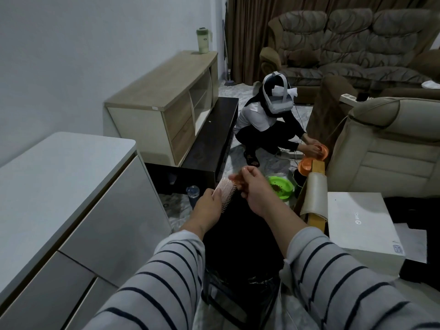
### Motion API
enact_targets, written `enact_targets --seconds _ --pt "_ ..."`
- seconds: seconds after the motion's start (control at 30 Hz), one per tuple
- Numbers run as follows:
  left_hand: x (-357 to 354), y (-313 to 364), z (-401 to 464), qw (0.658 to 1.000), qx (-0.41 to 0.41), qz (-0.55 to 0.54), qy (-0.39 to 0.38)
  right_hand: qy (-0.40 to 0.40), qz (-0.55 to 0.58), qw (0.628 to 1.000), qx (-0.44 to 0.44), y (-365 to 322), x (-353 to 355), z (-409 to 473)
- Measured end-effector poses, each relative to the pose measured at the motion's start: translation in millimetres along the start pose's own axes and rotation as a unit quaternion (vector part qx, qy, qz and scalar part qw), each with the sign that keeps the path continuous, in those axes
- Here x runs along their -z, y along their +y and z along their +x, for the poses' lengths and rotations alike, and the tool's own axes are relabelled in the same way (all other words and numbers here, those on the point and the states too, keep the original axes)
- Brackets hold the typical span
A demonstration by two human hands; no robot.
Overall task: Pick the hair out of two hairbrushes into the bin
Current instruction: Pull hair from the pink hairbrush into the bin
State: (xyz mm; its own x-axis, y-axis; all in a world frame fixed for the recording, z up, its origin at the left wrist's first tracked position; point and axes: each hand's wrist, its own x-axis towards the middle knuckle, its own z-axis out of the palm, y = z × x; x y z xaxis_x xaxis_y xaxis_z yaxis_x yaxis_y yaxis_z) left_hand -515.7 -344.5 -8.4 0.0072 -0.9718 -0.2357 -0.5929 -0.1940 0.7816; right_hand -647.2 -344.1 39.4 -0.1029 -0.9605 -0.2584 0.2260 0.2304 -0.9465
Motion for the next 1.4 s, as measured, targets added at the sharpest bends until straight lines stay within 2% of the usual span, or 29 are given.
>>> enact_targets --seconds 0.03,0.1,0.17,0.23,0.37,0.5,0.57,0.63,0.67,0.77,0.83,0.93,1.07,1.17,1.27,1.33,1.4 --pt "0.9 0.9 -0.8 1.000 -0.001 -0.002 0.003 -0.010 -0.026 1.000 0.002 1.1 1.9 1.2" --pt "4.6 5.5 -4.1 1.000 -0.001 -0.018 0.021 0.001 -0.179 0.983 0.047 4.6 6.9 0.7" --pt "6.8 10.1 -6.1 0.998 -0.013 -0.041 0.044 0.019 -0.347 0.933 0.094 13.2 16.3 -0.2" --pt "9.9 15.3 -8.0 0.996 -0.023 -0.065 0.061 0.010 -0.448 0.891 0.072 24.3 30.9 -1.1" --pt "12.5 16.5 -5.8 0.990 -0.009 -0.126 0.058 -0.027 -0.587 0.809 0.006 39.0 62.7 -5.0" --pt "8.8 11.9 -5.7 0.982 0.038 -0.183 0.038 -0.034 -0.621 0.783 -0.004 36.4 80.9 -13.4" --pt "9.6 12.8 -6.7 0.973 0.072 -0.221 0.008 -0.072 -0.599 0.796 -0.049 33.0 79.2 -14.4" --pt "10.8 16.2 -9.3 0.961 0.096 -0.258 -0.013 -0.086 -0.532 0.839 -0.075 30.0 70.6 -14.5" --pt "10.9 19.6 -12.4 0.958 0.098 -0.270 -0.020 -0.076 -0.510 0.855 -0.062 28.6 65.5 -13.4" --pt "7.2 24.5 -17.5 0.963 0.059 -0.260 -0.026 0.008 -0.515 0.857 0.026 25.2 48.9 -9.5" --pt "6.4 23.4 -17.0 0.968 0.046 -0.244 -0.028 0.047 -0.468 0.880 0.065 20.1 38.5 -6.2" --pt "7.9 23.9 -17.3 0.975 0.037 -0.215 -0.034 0.039 -0.391 0.917 0.066 9.3 23.4 -3.8" --pt "7.1 28.7 -21.2 0.983 0.009 -0.180 -0.034 -0.020 -0.411 0.910 0.051 9.8 15.2 -3.8" --pt "7.4 28.3 -23.2 0.974 0.010 -0.224 -0.012 -0.010 -0.407 0.911 0.058 15.3 15.6 -2.2" --pt "8.4 22.0 -25.3 0.980 -0.012 -0.201 0.002 -0.006 -0.390 0.918 0.068 13.4 15.3 -1.5" --pt "8.0 18.4 -24.9 0.981 -0.005 -0.192 0.003 -0.002 -0.322 0.943 0.087 8.0 13.7 -3.9" --pt "7.0 17.2 -24.7 0.982 -0.001 -0.189 -0.004 -0.016 -0.195 0.978 0.077 1.0 10.7 -6.6"
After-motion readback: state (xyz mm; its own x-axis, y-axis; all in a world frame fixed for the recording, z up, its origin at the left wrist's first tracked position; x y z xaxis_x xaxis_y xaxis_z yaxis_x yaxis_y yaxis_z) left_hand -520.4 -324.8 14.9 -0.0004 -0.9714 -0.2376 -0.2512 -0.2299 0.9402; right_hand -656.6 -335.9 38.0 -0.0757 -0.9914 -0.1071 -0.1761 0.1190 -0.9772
